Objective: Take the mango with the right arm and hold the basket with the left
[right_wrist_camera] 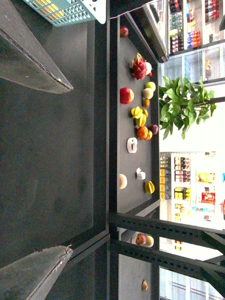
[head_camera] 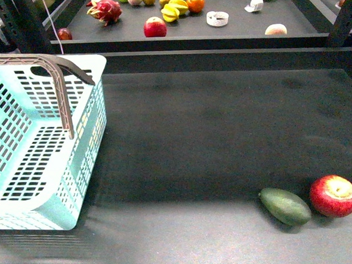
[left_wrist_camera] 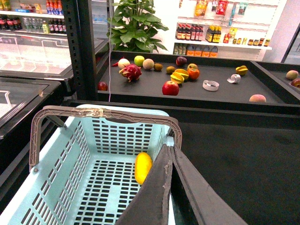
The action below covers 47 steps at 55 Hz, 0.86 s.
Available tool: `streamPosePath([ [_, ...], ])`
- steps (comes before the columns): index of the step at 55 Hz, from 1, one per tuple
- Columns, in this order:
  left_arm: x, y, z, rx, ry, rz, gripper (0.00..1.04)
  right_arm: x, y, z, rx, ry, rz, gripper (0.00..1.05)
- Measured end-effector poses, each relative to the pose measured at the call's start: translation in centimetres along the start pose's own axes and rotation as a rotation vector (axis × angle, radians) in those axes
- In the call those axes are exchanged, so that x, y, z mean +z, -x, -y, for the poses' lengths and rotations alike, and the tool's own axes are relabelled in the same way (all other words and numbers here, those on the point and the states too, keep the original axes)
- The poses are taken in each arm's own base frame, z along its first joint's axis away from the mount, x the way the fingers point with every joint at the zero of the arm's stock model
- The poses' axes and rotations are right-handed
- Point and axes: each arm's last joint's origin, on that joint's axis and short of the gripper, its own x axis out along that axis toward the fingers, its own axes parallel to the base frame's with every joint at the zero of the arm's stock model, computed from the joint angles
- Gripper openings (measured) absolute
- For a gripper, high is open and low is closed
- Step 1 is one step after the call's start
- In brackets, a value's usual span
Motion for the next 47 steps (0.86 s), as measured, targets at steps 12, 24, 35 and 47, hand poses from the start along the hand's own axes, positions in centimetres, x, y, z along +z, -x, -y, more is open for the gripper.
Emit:
streamPosePath([
  [12,0.0,0.6,0.0,0.000,0.000,0.001,0.04,0.0,0.0,0.0,0.000,0.000,0.000,0.97],
  [24,0.0,1.0,0.0,0.000,0.000,0.000,0.04,0.0,0.0,0.0,0.000,0.000,0.000,0.97],
  [35,-0.3,2.1,0.0,0.000,0.000,-0.006,0.04,0.0,0.0,0.0,0.000,0.000,0.000,0.97],
  [47,-0.3,2.2,0.0,0.000,0.000,-0.005,0.04,0.0,0.0,0.0,0.000,0.000,0.000,0.97],
])
